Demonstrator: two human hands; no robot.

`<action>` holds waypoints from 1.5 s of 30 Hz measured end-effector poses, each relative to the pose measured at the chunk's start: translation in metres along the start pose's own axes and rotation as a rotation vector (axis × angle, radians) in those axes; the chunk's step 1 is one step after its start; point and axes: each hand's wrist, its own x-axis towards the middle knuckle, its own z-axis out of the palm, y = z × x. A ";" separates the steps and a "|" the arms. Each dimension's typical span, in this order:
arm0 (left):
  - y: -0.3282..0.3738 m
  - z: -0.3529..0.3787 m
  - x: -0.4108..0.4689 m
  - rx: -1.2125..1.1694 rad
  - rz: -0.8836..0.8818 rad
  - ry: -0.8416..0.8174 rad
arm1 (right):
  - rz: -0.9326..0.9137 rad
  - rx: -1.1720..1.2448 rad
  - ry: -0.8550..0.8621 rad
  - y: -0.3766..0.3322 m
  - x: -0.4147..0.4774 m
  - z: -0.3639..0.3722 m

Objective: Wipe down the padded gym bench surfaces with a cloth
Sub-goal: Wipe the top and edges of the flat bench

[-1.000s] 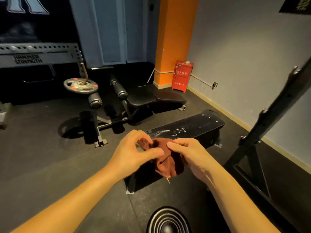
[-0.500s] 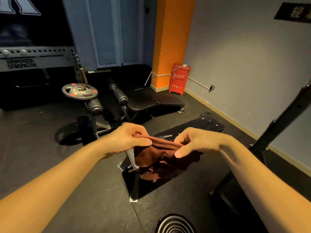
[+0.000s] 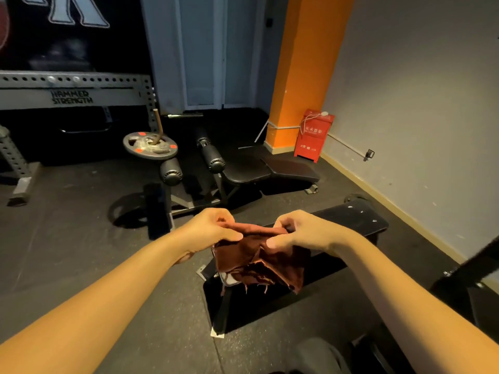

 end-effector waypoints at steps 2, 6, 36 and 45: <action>-0.010 0.008 0.025 -0.057 -0.045 0.039 | 0.009 0.035 -0.035 0.021 0.025 -0.009; -0.031 0.050 0.085 -0.113 -0.122 0.217 | 0.086 0.033 0.009 0.087 0.094 -0.027; -0.336 0.188 0.382 -0.251 -0.228 -0.028 | 0.149 0.768 -0.285 0.397 0.432 0.060; -0.403 0.227 0.404 0.161 0.244 0.468 | 0.081 1.048 -0.546 0.472 0.490 0.122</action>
